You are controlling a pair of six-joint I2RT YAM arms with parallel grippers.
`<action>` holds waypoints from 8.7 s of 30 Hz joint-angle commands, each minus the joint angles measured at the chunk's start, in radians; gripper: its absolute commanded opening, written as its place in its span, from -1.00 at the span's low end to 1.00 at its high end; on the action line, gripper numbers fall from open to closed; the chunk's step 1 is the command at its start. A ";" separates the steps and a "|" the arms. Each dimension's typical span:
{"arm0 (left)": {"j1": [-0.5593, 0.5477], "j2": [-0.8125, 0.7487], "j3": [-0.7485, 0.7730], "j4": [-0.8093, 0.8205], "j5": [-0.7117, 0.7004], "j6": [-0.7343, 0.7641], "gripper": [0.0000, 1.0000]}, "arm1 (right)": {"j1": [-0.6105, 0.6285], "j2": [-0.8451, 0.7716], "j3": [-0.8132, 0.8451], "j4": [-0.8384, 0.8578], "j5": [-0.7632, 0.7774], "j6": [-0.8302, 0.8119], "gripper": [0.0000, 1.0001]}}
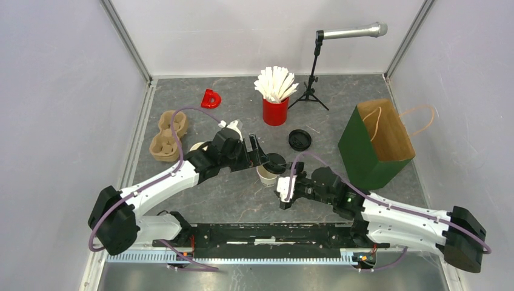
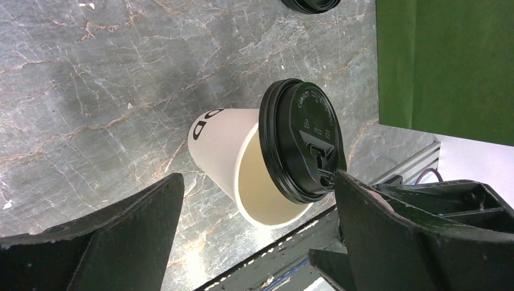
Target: Pack the takeout coffee
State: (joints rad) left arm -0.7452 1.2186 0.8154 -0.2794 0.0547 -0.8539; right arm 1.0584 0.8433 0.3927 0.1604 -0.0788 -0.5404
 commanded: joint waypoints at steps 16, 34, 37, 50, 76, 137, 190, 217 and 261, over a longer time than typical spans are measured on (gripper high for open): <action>0.015 0.006 -0.042 0.078 -0.003 -0.044 1.00 | -0.003 0.197 0.119 0.002 -0.019 -0.178 0.96; 0.021 -0.065 0.031 -0.157 -0.163 0.126 0.82 | -0.033 0.086 0.178 -0.036 0.282 0.244 0.88; 0.023 -0.107 0.055 -0.219 -0.191 0.173 0.74 | -0.103 0.064 0.187 -0.081 0.414 0.391 0.64; 0.023 -0.437 0.038 -0.322 -0.159 0.497 1.00 | -0.323 0.327 0.279 -0.265 0.460 0.768 -0.07; 0.023 -0.560 -0.063 -0.286 -0.157 0.486 0.88 | -0.398 0.639 0.293 -0.031 0.372 0.815 -0.46; 0.028 0.111 0.396 -0.035 0.140 0.648 0.47 | -0.443 0.144 0.417 -0.196 0.082 0.755 -1.00; 0.249 -0.030 0.196 0.349 0.913 0.039 -0.95 | -0.431 -0.196 -0.119 0.996 -0.736 0.164 0.96; 0.172 -0.046 0.057 0.575 0.945 -0.231 -0.95 | -0.252 0.094 -0.093 1.223 -0.487 -0.020 0.96; 0.179 -0.292 0.152 -0.259 -0.027 0.524 1.00 | -0.245 0.032 0.193 -0.008 -0.043 0.403 0.49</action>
State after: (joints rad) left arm -0.5690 0.9981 1.0138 -0.4191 0.2527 -0.5201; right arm 0.8097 0.8394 0.4061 0.6170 -0.2417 -0.2291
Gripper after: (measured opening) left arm 0.995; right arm 0.793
